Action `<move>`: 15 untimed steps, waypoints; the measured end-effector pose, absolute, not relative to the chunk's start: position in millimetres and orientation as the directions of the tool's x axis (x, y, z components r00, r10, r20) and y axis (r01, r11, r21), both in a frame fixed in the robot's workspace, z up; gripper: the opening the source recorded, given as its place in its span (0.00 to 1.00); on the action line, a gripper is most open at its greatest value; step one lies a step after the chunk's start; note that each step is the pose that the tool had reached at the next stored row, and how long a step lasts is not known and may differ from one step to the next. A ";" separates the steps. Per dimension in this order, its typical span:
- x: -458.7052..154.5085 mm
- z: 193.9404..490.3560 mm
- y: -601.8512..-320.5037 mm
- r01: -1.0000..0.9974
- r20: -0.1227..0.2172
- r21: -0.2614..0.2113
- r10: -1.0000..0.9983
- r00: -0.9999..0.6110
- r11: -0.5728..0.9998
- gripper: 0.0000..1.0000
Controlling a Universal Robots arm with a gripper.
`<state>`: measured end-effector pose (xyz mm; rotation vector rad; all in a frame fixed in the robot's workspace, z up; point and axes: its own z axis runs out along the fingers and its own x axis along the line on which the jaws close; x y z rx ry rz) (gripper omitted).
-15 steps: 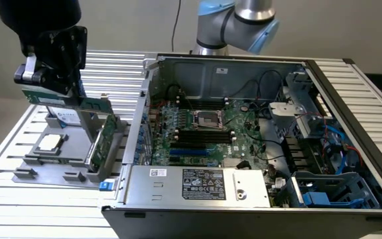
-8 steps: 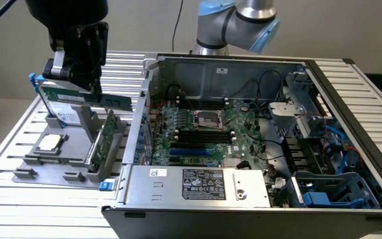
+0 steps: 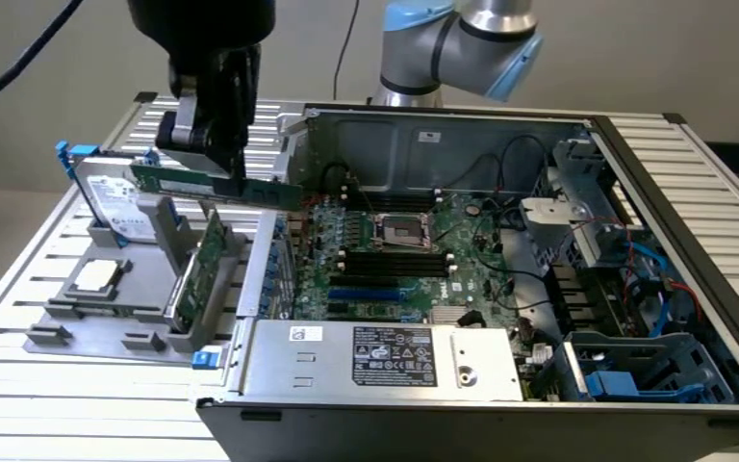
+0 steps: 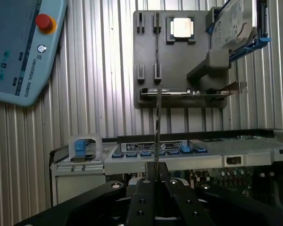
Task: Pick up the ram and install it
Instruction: 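Pick up the ram and move it above insertion slot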
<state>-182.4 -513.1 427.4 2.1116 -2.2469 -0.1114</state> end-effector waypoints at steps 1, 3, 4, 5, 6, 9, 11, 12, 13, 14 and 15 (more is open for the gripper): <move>-177.9 427.3 -512.3 -0.994 -0.008 0.091 -0.998 -0.062 0.061 0.14; -169.0 427.2 -510.3 -0.994 -0.007 0.090 -0.998 -0.062 0.062 0.14; -164.5 426.8 -508.8 -0.994 -0.004 0.089 -0.998 -0.062 0.062 0.14; -160.5 426.4 -507.3 -0.994 -0.002 0.087 -0.998 -0.062 0.062 0.14; -156.6 425.8 -505.7 -0.994 0.001 0.085 -0.998 -0.062 0.062 0.14; -145.1 424.4 -500.5 -0.995 0.008 0.080 -0.998 -0.062 0.063 0.14; -137.9 423.2 -496.5 -0.995 0.012 0.077 -0.998 -0.062 0.063 0.14; -134.4 422.6 -494.1 -0.995 0.014 0.075 -0.998 -0.062 0.063 0.14; -131.1 421.9 -491.6 -0.995 0.015 0.073 -0.998 -0.063 0.063 0.14; -127.8 421.2 -489.1 -0.995 0.016 0.072 -0.998 -0.063 0.064 0.14; -124.6 420.6 -486.6 -0.996 0.016 0.070 -0.998 -0.063 0.064 0.14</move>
